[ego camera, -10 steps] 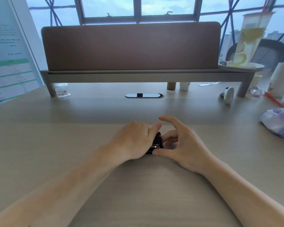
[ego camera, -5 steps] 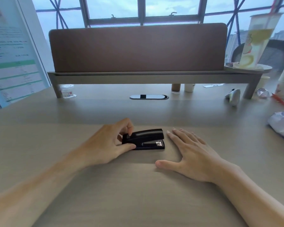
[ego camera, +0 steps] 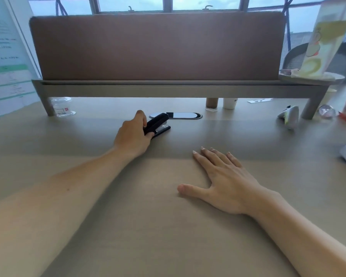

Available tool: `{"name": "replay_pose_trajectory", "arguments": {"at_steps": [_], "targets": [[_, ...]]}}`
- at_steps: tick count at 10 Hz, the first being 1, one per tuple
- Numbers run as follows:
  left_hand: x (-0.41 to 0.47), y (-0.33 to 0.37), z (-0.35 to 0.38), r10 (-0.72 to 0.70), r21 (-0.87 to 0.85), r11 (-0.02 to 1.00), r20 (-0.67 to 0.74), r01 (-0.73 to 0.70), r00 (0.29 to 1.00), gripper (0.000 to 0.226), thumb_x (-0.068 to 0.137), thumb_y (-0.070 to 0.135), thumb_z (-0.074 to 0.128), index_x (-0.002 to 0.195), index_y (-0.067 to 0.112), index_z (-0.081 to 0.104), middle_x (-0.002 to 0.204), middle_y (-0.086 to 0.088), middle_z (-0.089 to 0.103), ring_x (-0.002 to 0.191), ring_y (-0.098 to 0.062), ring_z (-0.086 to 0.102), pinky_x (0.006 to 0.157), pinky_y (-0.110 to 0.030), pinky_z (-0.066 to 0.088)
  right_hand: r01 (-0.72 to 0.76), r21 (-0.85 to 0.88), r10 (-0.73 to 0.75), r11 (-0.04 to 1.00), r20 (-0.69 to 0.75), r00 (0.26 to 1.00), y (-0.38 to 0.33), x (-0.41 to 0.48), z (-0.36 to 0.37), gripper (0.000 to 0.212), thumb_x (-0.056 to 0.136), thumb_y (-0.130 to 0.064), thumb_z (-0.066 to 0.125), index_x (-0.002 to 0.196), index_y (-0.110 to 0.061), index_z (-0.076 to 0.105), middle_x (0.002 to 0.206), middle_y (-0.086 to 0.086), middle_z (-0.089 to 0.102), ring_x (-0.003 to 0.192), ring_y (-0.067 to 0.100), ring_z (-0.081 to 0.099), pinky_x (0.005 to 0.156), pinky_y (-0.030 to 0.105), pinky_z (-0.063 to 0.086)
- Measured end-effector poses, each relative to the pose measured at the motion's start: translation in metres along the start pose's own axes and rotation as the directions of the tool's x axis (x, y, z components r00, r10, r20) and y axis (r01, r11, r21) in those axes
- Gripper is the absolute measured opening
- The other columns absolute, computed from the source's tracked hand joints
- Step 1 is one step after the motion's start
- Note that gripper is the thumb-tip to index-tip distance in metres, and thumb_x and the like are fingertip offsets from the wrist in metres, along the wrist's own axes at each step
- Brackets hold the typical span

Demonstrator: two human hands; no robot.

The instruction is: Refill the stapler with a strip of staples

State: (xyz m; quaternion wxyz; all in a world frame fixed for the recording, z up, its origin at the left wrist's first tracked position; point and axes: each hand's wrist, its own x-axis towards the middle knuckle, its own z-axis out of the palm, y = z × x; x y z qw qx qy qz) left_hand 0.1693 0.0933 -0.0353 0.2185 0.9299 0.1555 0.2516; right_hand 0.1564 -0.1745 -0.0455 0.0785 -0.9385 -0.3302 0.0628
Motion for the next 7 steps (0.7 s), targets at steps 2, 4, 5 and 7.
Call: {"name": "replay_pose_trajectory", "arguments": {"at_steps": [2,4,5,7], "targets": [[0.032,0.001,0.02,-0.041,0.022,0.999,-0.005,0.041,0.999,0.03,0.094,0.024,0.068,0.108,0.014,0.044,0.102,-0.016,0.06,0.091,-0.039,0.056,0.073,-0.04,0.044,0.019,-0.006,-0.019,1.0,-0.008,1.0,0.001,0.001,0.002,0.121,0.067,-0.102,0.015,0.167,-0.036,-0.002,0.176,-0.015,-0.005,0.162,0.006,-0.012,0.131,0.042,-0.006],[0.035,0.0,0.023,-0.044,0.038,0.998,-0.026,0.045,0.999,0.033,0.093,0.026,0.069,0.11,0.013,0.044,0.107,-0.019,0.063,0.097,-0.041,0.058,0.076,-0.042,0.046,0.022,-0.013,-0.023,1.0,-0.018,1.0,0.001,0.0,0.001,0.119,0.069,-0.101,0.015,0.167,-0.036,-0.003,0.176,-0.014,-0.006,0.161,0.006,-0.013,0.131,0.042,-0.006],[0.029,-0.001,0.02,-0.052,0.025,0.998,-0.004,0.052,0.999,0.041,0.091,0.034,0.07,0.114,0.013,0.043,0.113,-0.017,0.066,0.103,-0.041,0.06,0.079,-0.044,0.05,0.017,-0.017,-0.017,1.0,-0.011,1.0,-0.001,-0.001,0.0,0.119,0.068,-0.101,0.014,0.167,-0.036,-0.003,0.176,-0.014,-0.007,0.162,0.007,-0.012,0.131,0.042,-0.005],[-0.016,-0.005,-0.017,0.08,0.003,0.997,0.044,-0.08,0.996,0.07,0.088,0.054,0.067,0.145,0.018,0.047,0.147,-0.009,0.055,0.137,-0.031,0.048,0.109,-0.043,0.042,0.012,0.014,-0.011,1.0,-0.02,1.0,-0.006,-0.008,-0.005,0.122,0.066,-0.103,0.012,0.167,-0.036,0.0,0.177,-0.013,-0.004,0.162,0.008,-0.01,0.131,0.043,-0.005]]}}
